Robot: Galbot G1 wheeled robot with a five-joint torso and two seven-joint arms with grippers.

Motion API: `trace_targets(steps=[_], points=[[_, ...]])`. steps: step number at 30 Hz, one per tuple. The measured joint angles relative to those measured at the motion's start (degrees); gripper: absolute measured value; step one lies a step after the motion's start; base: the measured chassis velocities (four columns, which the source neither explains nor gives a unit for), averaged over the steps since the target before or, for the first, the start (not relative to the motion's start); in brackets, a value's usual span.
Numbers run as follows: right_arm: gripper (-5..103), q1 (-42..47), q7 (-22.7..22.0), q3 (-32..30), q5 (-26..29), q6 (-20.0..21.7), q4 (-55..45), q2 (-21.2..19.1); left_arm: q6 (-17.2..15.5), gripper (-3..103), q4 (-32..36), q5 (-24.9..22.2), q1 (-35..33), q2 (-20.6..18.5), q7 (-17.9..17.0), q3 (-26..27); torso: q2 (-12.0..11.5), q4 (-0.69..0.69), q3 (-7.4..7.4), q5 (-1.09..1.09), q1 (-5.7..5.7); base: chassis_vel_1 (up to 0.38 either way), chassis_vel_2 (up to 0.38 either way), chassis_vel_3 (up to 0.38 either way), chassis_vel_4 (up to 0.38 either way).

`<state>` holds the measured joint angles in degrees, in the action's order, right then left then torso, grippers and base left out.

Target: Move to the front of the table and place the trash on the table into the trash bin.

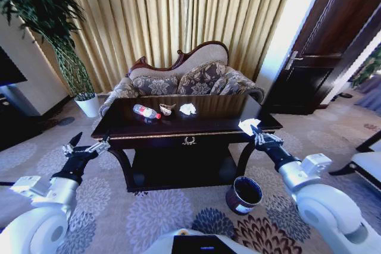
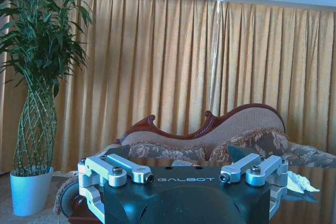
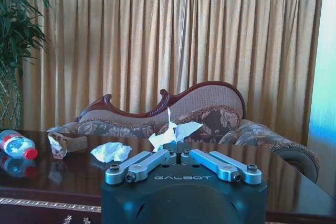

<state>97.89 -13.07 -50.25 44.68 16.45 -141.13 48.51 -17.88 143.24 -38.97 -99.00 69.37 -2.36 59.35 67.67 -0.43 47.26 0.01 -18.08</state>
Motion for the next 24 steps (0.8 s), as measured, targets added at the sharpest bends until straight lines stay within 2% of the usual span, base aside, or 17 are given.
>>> trace_targets(steps=[11,15,18,24], points=[[0,-0.2,0.1,2.0,-0.7,-0.2,0.2,1.2,0.0,100,0.0,-0.1,0.0,0.2,0.1,-0.2,0.0,0.00,0.00,-0.01,0.00,0.085,-0.095,-0.091,0.081],[0,-0.4,0.0,4.6,-3.2,-0.2,1.7,3.1,0.0,100,0.0,-0.1,0.0,0.3,0.1,-0.3,0.0,0.00,-0.01,-0.01,0.02,0.048,-0.064,-0.050,0.063],[0,-0.3,0.2,6.7,-6.6,-0.2,6.6,5.9,0.0,100,0.0,-0.1,-0.2,0.4,0.1,-0.2,0.0,0.00,-0.01,0.00,0.02,0.000,0.000,0.000,0.000],[0,-0.8,1.4,8.4,-9.2,-1.4,17.0,8.3,0.0,100,0.0,-0.2,-0.2,0.3,0.1,-0.2,0.0,0.00,0.01,0.00,-0.01,0.000,0.000,0.000,0.000]])
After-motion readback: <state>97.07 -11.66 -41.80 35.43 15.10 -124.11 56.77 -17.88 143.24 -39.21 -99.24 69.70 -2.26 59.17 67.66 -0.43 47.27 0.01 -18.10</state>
